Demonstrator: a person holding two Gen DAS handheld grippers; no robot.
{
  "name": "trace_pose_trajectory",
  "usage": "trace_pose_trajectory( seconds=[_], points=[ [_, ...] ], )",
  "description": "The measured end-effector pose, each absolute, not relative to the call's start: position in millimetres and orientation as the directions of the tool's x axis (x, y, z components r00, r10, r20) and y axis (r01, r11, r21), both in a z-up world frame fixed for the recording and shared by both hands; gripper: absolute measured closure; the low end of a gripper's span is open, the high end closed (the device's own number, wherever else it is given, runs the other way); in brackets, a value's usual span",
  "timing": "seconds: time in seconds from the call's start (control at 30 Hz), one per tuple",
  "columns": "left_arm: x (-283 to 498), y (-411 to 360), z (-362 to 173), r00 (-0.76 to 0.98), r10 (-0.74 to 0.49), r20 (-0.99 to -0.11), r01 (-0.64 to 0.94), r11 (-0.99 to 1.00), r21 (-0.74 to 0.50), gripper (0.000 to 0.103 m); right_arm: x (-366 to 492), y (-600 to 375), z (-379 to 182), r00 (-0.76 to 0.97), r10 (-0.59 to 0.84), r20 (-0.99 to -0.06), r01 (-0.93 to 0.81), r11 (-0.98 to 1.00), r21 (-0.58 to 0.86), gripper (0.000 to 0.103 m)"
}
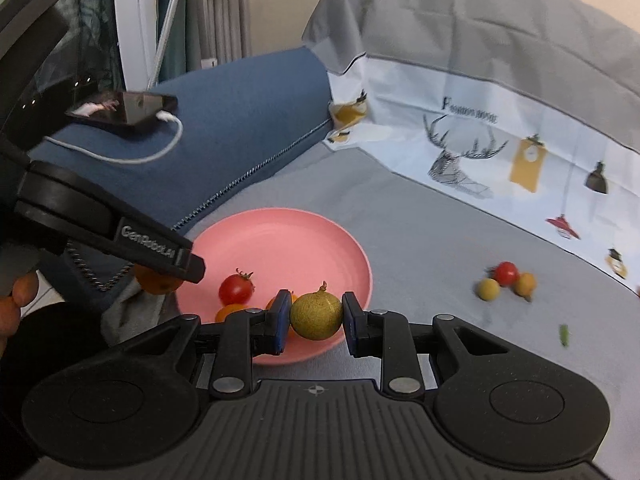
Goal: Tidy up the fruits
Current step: 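Lower both fruits over the pink plate and open both grippers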
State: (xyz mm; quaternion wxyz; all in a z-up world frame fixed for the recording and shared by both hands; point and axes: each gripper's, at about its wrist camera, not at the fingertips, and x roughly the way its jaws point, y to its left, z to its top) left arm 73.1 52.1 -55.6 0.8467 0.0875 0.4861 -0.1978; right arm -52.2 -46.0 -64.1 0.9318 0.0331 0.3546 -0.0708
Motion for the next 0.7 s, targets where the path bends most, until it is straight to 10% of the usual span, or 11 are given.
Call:
trace_pose_trajectory(
  seconds=[0.33,0.37,0.43,0.53,0.7],
  points=[
    [122.7,25.6,-94.6,0.448,-0.197,-0.872,0.419,0.908,0.01,0.061,6.4,-49.3,-106.1,0.707,-0.083,-0.702,0.086,0.996,-0.031,0.074],
    [125.5,25.1,-94.6,0.451,-0.21,-0.867,0.423,0.906,0.001,0.046,10.4,-49.1,-107.1,0.707,-0.076,-0.703,0.074,0.997,-0.033,0.073],
    [127.7,25.9,-90.3,0.458,-0.242,-0.855,0.428,0.903,-0.026,0.001,16.0,-47.4,-106.3,0.717,-0.076,-0.692,0.056,0.997,-0.052,0.056],
    [118.9,30.5,-77.4,0.516,-0.289,-0.806,0.442,0.896,-0.039,0.0,14.2,-43.6,-99.6,0.739,-0.086,-0.668,0.04,0.996,-0.084,0.028],
    [91.5,41.5,-63.3,0.528,-0.24,-0.815,0.433,0.901,0.016,0.0,-13.9,-38.2,-83.7,0.723,-0.097,-0.684,0.075,0.995,-0.062,0.017]
  ],
)
